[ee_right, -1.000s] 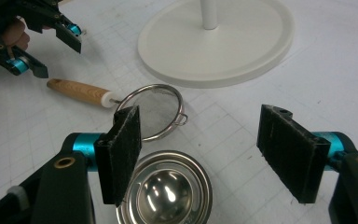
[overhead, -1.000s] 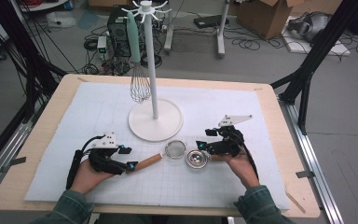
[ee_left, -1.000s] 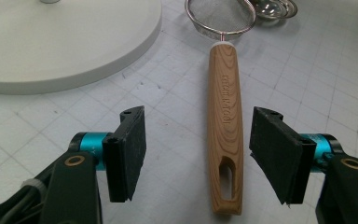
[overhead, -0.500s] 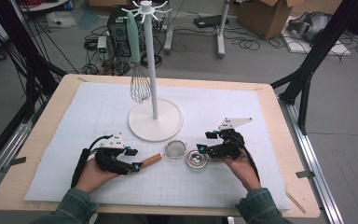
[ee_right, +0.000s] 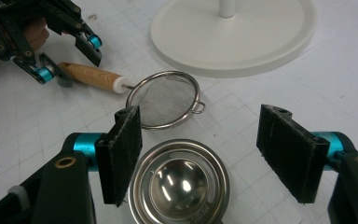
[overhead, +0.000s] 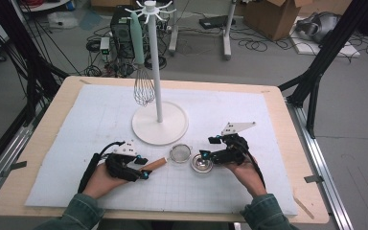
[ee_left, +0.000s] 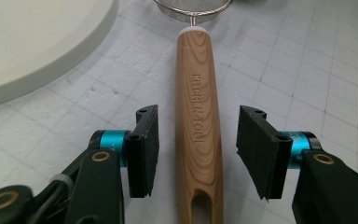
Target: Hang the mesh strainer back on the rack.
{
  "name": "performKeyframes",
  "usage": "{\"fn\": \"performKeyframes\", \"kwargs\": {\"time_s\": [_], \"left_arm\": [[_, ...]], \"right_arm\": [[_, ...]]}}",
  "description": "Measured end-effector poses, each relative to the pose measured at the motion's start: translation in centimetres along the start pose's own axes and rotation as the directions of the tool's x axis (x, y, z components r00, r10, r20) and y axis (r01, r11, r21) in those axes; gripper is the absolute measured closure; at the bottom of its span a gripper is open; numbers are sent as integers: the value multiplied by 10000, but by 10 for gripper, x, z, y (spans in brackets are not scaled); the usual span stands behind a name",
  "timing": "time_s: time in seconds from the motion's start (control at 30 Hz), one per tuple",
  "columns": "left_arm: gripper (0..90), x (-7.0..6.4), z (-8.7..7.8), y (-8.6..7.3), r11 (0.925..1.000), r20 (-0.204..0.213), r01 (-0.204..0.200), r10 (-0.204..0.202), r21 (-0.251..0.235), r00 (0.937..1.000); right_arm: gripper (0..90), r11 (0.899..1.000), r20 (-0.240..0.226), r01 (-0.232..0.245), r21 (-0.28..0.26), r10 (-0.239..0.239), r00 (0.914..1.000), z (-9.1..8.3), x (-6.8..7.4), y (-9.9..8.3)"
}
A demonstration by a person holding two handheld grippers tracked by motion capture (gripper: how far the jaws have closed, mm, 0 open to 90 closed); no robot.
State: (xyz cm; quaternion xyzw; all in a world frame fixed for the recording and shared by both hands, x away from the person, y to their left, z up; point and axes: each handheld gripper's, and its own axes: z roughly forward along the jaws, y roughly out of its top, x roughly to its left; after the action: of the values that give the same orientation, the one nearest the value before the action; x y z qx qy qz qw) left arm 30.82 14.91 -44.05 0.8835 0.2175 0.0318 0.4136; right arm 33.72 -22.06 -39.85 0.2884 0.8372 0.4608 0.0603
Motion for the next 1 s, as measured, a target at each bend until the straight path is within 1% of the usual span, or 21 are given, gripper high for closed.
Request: {"fn": "performKeyframes", "kwargs": {"time_s": [0.1,0.17,0.23,0.3,0.33,0.4,0.47,0.53,0.6,0.73,0.8,0.83,0.87,0.93,1.0], "left_arm": [[513,-2,3,1,9998,-55,-124,124,146,9999],[523,-5,6,2,9996,-178,-218,221,166,9996],[536,-6,7,3,9996,-296,-222,227,182,9993],[569,-6,8,4,9993,-446,-297,307,236,9985],[586,-7,8,5,9991,-589,-340,355,264,9976],[617,-10,8,5,9978,-790,-580,604,327,9950],[631,-10,9,5,9980,-858,-555,579,297,9946],[667,-8,8,5,9984,-791,-475,497,291,9956],[669,-7,8,5,9983,-767,-476,500,324,9958],[672,-7,7,5,9990,-733,-355,375,282,9966],[673,-7,7,5,9988,-791,-406,426,275,9960],[675,-7,6,5,9987,-799,-422,443,279,9958],[679,-7,5,5,9991,-892,-392,406,180,9952],[698,-5,1,6,9993,-959,-375,376,24,9947],[698,-5,1,5,9994,-794,-346,352,88,9962]], "right_arm": [[311,10000,-100,97,13,-96,9999,1,3,2],[313,9998,-168,174,67,-173,9997,1,6,3],[315,9995,-221,304,77,-302,9993,1,8,5],[320,9989,-278,448,112,-445,9986,1,10,7],[321,9988,-315,486,109,-483,9983,1,11,7],[324,9984,-355,558,127,-553,9978,2,13,10],[324,9977,-469,648,176,-640,9969,4,14,13],[324,9958,-639,855,324,-833,9945,9,16,17],[328,9935,-769,1030,476,-992,9921,12,18,21],[330,9857,-1115,1499,768,-1409,9837,22,21,29],[329,9818,-1376,1652,932,-1516,9788,28,23,35],[330,9781,-1466,1771,1097,-1603,9761,31,24,37],[331,9763,-1543,1882,1071,-1706,9732,34,24,39],[331,9710,-1807,2048,1237,-1809,9668,41,26,43],[337,9648,-2007,2266,1334,-1976,9595,48,28,46]]}}
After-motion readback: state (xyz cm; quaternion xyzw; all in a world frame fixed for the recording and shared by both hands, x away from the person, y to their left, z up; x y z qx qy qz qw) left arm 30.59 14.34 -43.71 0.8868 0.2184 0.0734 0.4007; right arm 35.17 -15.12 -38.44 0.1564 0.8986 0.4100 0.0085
